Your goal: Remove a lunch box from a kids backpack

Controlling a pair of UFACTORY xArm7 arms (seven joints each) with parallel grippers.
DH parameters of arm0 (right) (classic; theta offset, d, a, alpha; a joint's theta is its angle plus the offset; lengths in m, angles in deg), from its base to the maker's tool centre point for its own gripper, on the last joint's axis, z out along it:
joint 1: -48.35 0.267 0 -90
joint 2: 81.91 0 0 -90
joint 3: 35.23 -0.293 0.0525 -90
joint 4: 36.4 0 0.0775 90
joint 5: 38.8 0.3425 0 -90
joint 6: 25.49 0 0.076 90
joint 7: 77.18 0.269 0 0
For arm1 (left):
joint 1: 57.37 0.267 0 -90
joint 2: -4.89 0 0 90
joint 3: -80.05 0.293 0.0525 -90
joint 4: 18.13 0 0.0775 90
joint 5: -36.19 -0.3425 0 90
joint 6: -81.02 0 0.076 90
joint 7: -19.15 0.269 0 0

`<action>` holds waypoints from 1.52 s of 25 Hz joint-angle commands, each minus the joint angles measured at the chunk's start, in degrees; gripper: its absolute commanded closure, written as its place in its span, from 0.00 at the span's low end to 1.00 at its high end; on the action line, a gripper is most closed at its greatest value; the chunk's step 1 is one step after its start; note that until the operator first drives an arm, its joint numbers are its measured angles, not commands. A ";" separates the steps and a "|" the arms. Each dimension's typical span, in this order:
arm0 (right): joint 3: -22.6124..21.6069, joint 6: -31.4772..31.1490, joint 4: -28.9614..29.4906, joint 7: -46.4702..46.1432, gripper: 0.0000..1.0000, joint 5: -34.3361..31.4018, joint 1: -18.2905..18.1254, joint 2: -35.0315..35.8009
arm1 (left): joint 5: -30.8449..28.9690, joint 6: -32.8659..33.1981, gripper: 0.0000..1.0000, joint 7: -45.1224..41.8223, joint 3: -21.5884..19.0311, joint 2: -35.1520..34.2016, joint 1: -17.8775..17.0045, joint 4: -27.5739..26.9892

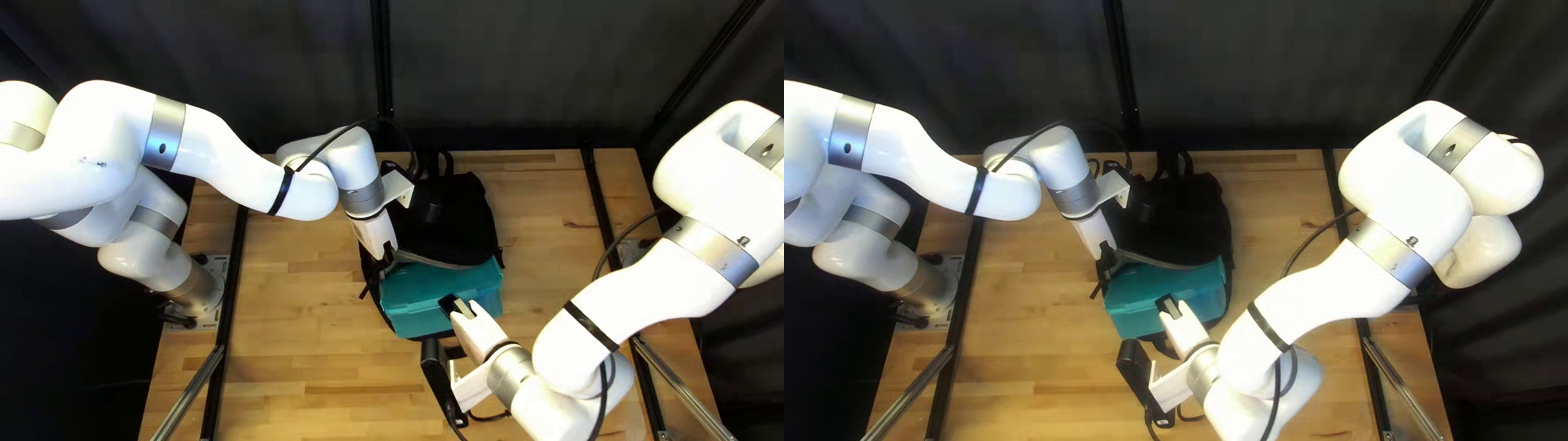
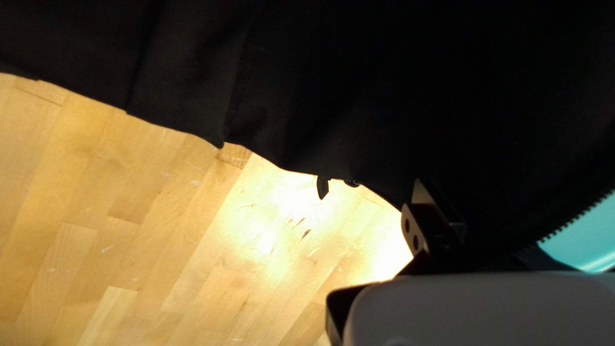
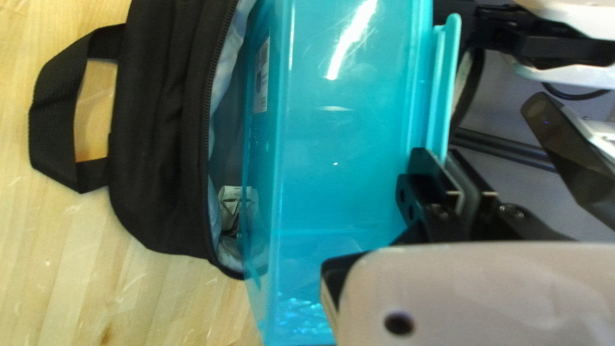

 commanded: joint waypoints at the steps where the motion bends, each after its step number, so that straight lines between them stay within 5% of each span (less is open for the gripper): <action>1: -0.50 -2.25 1.39 -1.57 1.00 -0.22 0.96 -0.35 | -0.19 0.82 1.00 -0.24 -0.07 -1.17 0.15 1.61; 25: -4.08 -19.03 1.69 -4.51 1.00 3.14 6.58 -5.56 | -6.88 1.47 1.00 -7.67 -2.58 -11.10 2.91 10.89; 38: -0.94 -9.30 -18.18 -2.57 1.00 12.52 2.67 -20.50 | -12.90 -2.61 1.00 -16.30 -7.25 -22.32 6.75 17.31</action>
